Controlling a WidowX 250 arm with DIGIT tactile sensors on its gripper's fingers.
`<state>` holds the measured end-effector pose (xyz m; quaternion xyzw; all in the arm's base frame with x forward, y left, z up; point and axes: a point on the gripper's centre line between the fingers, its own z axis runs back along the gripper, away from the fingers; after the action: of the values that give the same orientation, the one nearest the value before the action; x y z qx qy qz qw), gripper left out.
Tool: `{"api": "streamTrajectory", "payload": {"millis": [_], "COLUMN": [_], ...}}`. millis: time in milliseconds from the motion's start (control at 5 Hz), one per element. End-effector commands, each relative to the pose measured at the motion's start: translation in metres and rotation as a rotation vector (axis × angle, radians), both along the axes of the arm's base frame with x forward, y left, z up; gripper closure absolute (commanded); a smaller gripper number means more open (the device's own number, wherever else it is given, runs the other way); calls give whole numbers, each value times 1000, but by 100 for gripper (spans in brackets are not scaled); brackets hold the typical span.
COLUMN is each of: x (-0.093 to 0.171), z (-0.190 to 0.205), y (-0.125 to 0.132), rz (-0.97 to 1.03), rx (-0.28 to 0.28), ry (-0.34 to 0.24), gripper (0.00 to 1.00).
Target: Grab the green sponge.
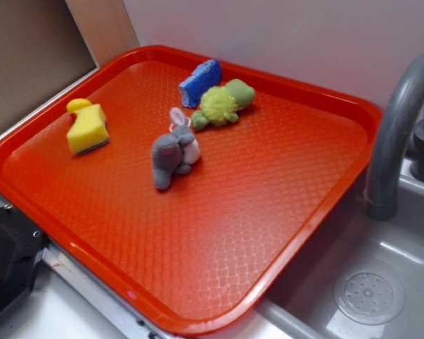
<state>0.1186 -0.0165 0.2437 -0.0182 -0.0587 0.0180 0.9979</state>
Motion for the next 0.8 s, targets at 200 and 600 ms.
{"api": "streamTrajectory", "payload": {"millis": [200,600], "x": [14,36], "z": [-20,-67], "y": [8,31], "rz": [250,713], "rx": [1,-42], "ry": [-7,20], "gripper": [0,0]}}
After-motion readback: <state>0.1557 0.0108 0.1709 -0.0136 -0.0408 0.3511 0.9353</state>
